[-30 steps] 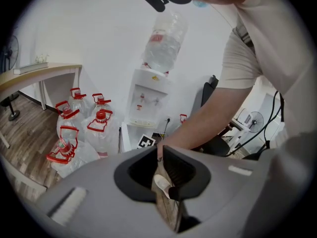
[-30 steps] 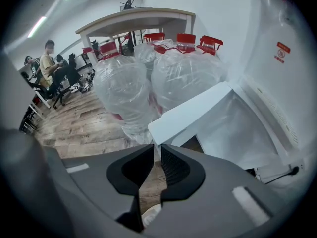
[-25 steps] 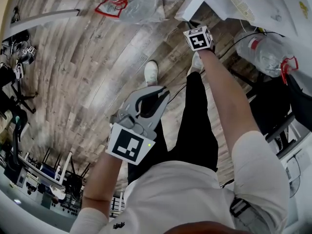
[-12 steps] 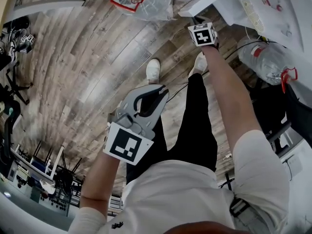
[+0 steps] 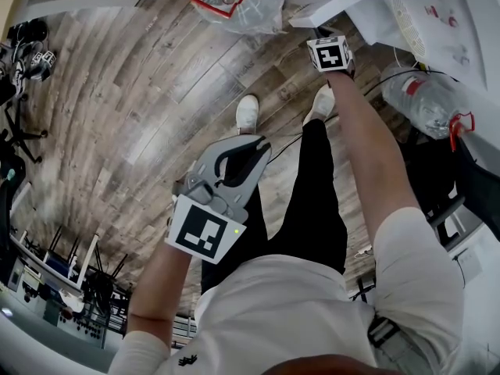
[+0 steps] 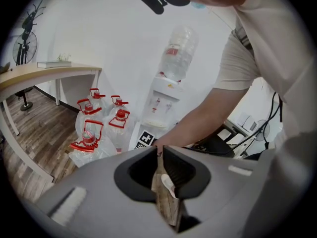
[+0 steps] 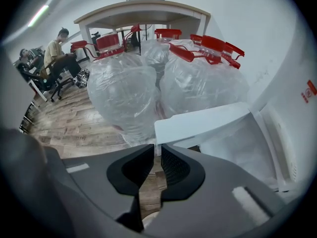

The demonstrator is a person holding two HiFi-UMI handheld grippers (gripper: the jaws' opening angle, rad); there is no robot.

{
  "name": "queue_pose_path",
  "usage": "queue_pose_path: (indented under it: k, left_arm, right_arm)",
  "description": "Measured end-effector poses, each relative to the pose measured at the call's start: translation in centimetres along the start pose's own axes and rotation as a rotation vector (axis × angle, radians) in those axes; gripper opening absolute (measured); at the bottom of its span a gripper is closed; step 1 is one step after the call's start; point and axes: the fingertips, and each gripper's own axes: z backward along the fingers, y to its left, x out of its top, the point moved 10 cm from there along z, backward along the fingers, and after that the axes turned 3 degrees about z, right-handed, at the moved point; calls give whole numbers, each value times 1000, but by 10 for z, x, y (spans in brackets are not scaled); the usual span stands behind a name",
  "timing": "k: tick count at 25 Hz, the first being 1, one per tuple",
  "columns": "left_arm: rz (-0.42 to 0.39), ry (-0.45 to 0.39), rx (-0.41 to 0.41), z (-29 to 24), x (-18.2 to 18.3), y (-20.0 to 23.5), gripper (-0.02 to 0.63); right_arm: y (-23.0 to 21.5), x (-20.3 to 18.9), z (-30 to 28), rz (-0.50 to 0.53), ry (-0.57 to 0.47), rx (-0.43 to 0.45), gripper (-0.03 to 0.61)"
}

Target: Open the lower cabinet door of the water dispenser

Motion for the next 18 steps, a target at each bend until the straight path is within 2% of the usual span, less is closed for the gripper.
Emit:
queue_pose_path:
  k: [8,13,18]
  left_arm:
    - [-46,-3,-31,15,10,0,60]
    - [-105,-29,-67,18,34,-10,60]
    - [-171,-67,-121,30,53,-29,60]
  right_arm:
    - [10,4,32,-10,-36,-3,44]
    - [14,11,74,-24,-75,17,44]
    - [27,2,131,-66,-133,46,44]
